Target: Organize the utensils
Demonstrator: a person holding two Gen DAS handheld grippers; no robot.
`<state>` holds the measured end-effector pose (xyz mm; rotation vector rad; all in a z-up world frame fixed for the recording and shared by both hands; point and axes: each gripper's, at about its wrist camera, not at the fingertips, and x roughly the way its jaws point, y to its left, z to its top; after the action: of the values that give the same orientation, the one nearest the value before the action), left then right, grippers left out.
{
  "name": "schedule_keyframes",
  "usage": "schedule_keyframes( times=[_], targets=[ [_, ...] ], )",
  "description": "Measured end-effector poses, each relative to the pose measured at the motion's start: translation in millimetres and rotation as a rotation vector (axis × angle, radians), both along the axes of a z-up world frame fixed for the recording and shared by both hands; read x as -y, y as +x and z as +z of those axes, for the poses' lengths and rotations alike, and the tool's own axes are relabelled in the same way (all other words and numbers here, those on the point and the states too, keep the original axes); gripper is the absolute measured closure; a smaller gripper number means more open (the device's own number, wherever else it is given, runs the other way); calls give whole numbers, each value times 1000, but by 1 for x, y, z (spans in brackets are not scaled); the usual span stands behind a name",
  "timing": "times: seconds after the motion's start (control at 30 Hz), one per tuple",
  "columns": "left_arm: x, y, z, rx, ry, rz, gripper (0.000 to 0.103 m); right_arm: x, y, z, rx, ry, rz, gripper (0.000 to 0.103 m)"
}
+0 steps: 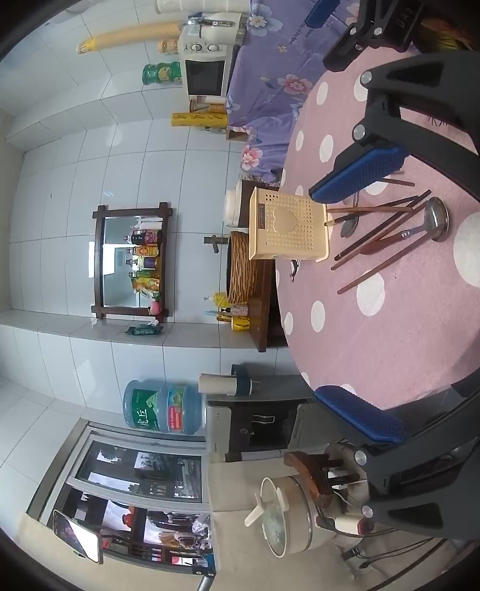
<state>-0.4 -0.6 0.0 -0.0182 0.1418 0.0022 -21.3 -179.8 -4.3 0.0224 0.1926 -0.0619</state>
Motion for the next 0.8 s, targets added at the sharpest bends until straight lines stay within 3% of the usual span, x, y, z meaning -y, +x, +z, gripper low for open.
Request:
schedule_keyframes(
  times=[0.8],
  targets=[
    [0,0,-2,-9,0,1,5,0,0,0,-1,2,1,5]
  ],
)
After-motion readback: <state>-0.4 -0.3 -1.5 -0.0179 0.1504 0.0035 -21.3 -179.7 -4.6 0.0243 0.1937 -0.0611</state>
